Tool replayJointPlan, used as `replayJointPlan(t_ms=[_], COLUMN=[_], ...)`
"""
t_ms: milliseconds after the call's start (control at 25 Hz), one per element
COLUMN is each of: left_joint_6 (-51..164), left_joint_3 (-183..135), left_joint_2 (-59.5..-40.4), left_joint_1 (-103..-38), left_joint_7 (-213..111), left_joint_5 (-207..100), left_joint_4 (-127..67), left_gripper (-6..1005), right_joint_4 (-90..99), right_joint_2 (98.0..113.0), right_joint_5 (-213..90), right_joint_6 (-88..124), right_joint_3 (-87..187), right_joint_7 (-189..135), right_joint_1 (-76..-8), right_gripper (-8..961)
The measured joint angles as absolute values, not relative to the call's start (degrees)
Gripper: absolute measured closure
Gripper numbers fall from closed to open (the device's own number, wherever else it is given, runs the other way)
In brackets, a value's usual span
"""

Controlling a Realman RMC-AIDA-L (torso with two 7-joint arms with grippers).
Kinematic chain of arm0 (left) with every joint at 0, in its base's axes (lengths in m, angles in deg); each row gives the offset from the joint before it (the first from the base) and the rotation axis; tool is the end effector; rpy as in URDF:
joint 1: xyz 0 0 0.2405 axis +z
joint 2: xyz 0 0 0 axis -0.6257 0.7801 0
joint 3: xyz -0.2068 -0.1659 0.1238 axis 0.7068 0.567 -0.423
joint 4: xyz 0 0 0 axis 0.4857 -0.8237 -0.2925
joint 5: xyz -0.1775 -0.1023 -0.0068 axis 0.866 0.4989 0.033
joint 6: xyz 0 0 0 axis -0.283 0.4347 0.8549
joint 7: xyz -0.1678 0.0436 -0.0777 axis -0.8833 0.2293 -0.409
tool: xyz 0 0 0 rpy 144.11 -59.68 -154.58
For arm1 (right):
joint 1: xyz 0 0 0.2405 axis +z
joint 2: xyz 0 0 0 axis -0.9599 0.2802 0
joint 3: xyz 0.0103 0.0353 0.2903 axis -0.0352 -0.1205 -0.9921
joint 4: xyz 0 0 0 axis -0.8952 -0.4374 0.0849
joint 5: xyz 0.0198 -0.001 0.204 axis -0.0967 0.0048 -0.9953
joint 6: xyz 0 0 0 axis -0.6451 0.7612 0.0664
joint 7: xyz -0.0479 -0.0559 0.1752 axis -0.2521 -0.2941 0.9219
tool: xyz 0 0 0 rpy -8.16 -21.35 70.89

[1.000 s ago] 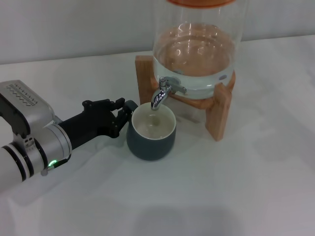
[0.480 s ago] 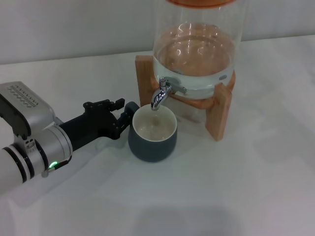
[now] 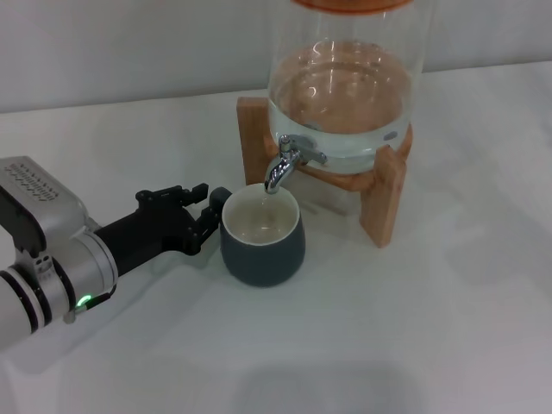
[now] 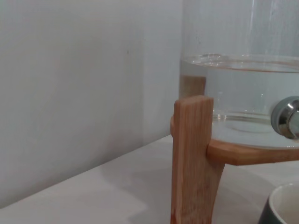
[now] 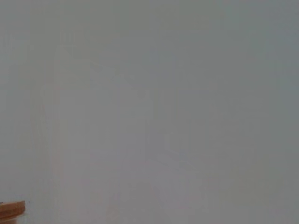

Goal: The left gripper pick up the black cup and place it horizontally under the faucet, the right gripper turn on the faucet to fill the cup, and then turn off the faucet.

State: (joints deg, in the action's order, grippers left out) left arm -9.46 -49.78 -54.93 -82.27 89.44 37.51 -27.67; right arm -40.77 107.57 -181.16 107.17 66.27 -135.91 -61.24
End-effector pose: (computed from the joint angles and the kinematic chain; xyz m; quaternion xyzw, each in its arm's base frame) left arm -0.2548 0.4057 -0.1527 -0.9184 -0.1859 -0.2210 0.2703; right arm 0.3586 0.3356 0.1778 -0.6991 0.2042 0.4054 0.5525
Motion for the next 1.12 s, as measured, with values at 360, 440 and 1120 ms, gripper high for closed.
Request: replayJointPlan(t_ms=[360,440,1120], left_joint_6=[-8.07,-8.06,-16.45], left_joint_3=[-49.86,-49.86,-49.36], left_joint_2=[-54.9,-54.9,-54.72], left_joint_1=[-82.06,-82.0,-75.55], left_joint_7=[89.39,89.43,89.32], left_joint_5=[36.58,36.06,37.6], left_joint_4=[-27.54,-27.52,-33.2], left_gripper=[637,633,606], right_joint_4=[-40.77,-40.77,-40.77], right_joint_2=[107.57,107.57,107.57], right_joint_5=[-181.22,-181.24,-181.34], right_joint_6=[107.75,107.77,107.84], right_joint_3=[66.27,66.27,65.56], right_joint_7=[-135.86,-135.81,-135.64], right_joint_1=[-61.49,-61.57,-61.8], right_gripper=[206,206,210])
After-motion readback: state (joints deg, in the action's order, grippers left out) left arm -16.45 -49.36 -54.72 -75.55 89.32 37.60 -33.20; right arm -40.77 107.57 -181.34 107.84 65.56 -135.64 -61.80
